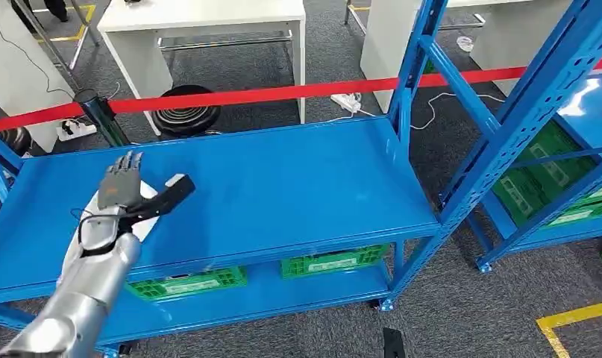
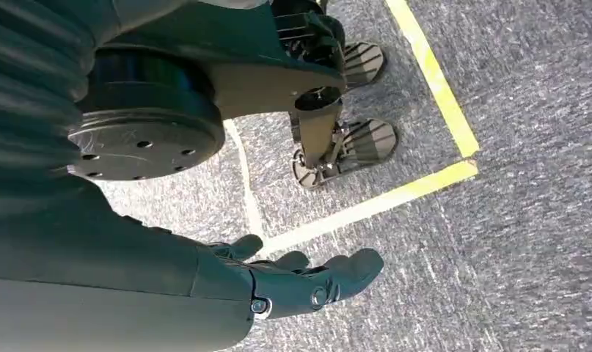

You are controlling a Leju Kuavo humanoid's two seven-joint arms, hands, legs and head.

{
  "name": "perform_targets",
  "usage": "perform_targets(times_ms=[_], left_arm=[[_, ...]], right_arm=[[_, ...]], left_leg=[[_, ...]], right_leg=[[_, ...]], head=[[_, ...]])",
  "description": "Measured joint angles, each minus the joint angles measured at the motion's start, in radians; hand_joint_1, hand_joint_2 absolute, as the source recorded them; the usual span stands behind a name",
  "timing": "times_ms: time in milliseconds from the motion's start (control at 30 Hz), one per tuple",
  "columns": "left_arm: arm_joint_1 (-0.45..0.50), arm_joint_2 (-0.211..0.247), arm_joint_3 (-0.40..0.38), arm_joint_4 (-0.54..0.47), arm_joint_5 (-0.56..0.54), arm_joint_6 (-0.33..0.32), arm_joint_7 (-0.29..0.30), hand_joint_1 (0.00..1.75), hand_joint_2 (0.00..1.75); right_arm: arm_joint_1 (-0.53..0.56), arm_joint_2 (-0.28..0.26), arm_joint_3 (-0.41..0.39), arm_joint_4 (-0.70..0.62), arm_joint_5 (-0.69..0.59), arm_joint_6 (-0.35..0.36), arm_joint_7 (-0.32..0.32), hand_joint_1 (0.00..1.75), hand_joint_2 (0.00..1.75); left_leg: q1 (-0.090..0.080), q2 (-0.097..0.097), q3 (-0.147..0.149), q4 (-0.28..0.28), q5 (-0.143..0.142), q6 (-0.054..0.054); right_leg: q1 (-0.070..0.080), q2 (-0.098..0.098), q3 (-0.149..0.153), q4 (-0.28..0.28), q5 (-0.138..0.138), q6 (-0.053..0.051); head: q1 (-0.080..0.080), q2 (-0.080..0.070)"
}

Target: Take the parts from the cabinet and place them on the table.

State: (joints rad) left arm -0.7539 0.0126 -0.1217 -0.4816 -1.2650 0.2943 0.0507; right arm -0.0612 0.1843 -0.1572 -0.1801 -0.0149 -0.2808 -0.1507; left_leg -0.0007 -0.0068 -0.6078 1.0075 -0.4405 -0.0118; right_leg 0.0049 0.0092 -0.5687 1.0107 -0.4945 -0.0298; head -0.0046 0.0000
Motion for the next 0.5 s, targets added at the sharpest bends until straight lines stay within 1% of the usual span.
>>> perform_targets(times_ms=[167,400,500], left_arm=[[-0.092,0.01,0.002,0.066,0.002,-0.091,0.02,0.0,0.0],[-0.182,0.034,0.007,0.118,0.01,-0.165,0.085,0.0,0.0],[-0.211,0.047,0.011,0.139,0.014,-0.214,0.103,0.0,0.0]], right_arm=[[-0.003,0.0,0.0,0.0,0.002,0.002,0.001,0.0,1.75],[-0.004,0.0,0.0,0.0,0.006,0.019,0.0,0.0,1.75],[-0.004,0.0,0.0,0.0,0.01,0.021,0.0,0.0,1.75]], left_leg=[[0.0,0.0,0.0,0.0,0.0,0.0],[0.0,0.0,0.0,0.0,0.0,0.0],[0.0,0.0,0.0,0.0,0.0,0.0]], right_leg=[[0.0,0.0,0.0,0.0,0.0,0.0],[0.0,0.0,0.0,0.0,0.0,0.0],[0.0,0.0,0.0,0.0,0.0,0.0]], head=[[0.0,0.0],[0.0,0.0],[0.0,0.0]])
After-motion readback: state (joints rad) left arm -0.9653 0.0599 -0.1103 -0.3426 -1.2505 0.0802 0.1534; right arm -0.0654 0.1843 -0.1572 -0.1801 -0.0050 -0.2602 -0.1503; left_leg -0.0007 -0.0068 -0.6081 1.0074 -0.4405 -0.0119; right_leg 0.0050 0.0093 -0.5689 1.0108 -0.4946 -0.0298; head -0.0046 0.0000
